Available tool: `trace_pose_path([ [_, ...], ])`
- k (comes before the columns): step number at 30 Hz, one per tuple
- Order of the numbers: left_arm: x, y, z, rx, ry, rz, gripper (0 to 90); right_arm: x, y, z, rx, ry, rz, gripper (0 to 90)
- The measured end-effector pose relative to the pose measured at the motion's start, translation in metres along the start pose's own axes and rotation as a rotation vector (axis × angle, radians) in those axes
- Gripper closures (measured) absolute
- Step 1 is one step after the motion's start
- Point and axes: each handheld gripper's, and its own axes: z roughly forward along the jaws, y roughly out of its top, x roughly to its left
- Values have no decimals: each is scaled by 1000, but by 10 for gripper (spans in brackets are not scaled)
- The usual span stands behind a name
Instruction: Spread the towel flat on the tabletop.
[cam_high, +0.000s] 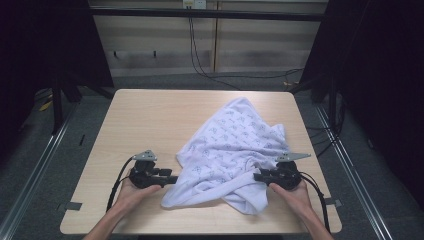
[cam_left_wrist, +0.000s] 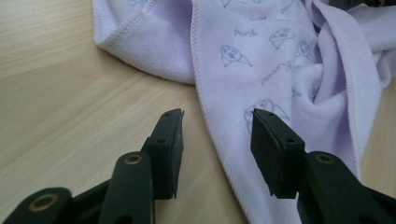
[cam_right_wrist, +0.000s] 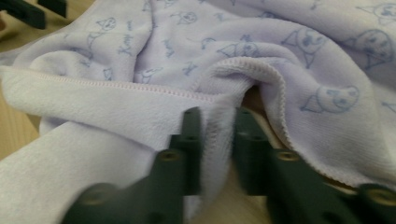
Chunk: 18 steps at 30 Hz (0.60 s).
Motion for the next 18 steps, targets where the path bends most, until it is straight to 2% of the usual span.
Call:
trace_pose_path([
  [1, 0, 1, 3, 22, 6, 2, 521, 0, 1, 0, -5, 5, -9, 817],
  [3, 1, 4, 8, 12, 4, 11, 523, 1, 2, -1, -12, 9, -2, 830],
  [5, 0, 9, 14, 17, -28, 13, 520, 1, 3, -3, -26, 13, -1, 833],
  [7, -4, 12, 20, 23, -42, 20, 540, 1, 4, -5, -36, 10, 3, 834],
  [8, -9, 14, 23, 42, -59, 31, 543, 0, 4, -6, -41, 4, 0, 834],
  [9, -13, 15, 25, 57, -58, 51, 576, 0, 5, -7, -45, 0, 7, 833],
  [10, -19, 15, 28, 78, -63, 90, 632, -1, 5, -7, -51, 0, 4, 834],
  [11, -22, 14, 29, 89, -73, 109, 753, -1, 6, -8, -53, -1, 11, 834],
  [12, -27, 14, 29, 98, -74, 136, 822, -1, 6, -9, -58, 2, 9, 834],
  [13, -29, 14, 29, 101, -74, 148, 844, -1, 7, -10, -61, 2, 4, 835],
  [15, -31, 15, 23, 78, -80, 143, 860, -1, 8, -13, -72, 7, 8, 837],
  [17, -26, 18, 12, 24, -87, 103, 861, -2, 11, -19, -101, 12, 10, 838],
  [18, -22, 20, 2, -26, -84, 73, 861, -2, 13, -22, -121, 16, 16, 838],
])
